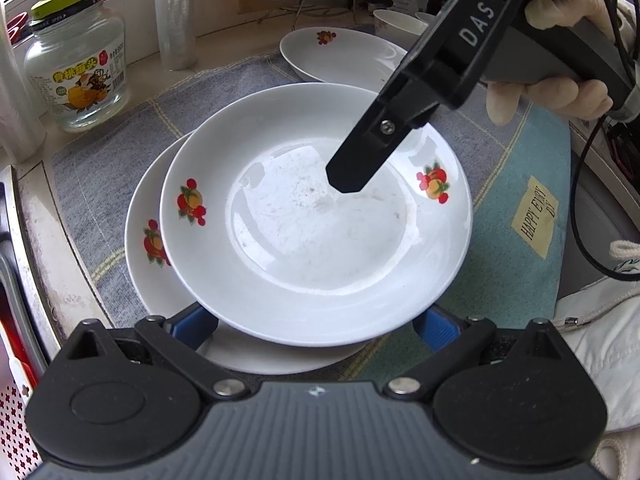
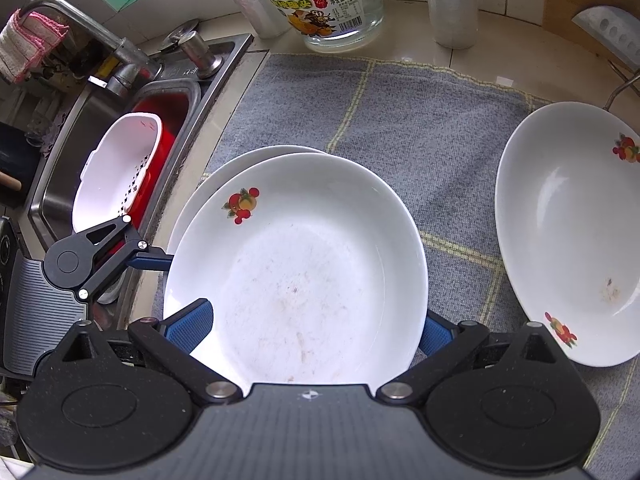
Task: Organize plates and bowls
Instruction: 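Settle the plate on the stack while still gripping its rim with the right gripper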
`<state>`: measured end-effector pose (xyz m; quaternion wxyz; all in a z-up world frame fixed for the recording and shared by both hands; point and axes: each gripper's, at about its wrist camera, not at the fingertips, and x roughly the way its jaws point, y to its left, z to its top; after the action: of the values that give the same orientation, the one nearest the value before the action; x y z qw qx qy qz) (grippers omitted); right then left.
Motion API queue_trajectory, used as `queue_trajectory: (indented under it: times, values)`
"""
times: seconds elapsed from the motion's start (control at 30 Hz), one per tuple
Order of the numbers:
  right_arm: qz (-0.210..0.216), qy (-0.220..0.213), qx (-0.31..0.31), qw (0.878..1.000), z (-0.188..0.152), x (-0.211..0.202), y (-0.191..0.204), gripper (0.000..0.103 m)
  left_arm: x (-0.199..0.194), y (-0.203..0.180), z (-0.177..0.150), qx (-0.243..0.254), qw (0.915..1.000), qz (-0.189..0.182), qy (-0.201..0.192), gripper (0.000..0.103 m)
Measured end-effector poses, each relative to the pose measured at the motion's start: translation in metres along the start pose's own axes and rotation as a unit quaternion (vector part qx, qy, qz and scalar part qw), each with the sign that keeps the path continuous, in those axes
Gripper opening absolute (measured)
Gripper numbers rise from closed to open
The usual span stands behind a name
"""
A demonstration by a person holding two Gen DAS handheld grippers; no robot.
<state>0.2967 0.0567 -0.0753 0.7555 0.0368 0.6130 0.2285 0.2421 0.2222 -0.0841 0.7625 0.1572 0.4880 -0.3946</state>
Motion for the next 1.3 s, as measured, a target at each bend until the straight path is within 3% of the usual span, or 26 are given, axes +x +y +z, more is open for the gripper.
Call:
queue_trajectory:
  times: [0.17,0.3,1.3]
  values:
    - [0.001,-0.004,0.001,1.000,-0.001,-0.001,-0.001,0.103,0.004,-0.007,0.011,-0.008,0.9988,0.023,0.042,0.102]
    - [0.005,-0.008,0.003,1.000,-0.002,-0.002,-0.003,0.103,0.005,-0.005,0.013,-0.010,0.9984,0.021,0.051,0.102]
    - [0.021,-0.013,0.002,1.000,-0.011,-0.008,-0.001,0.103,-0.008,-0.011,0.009,-0.013,0.9983,0.038,0.043,0.102]
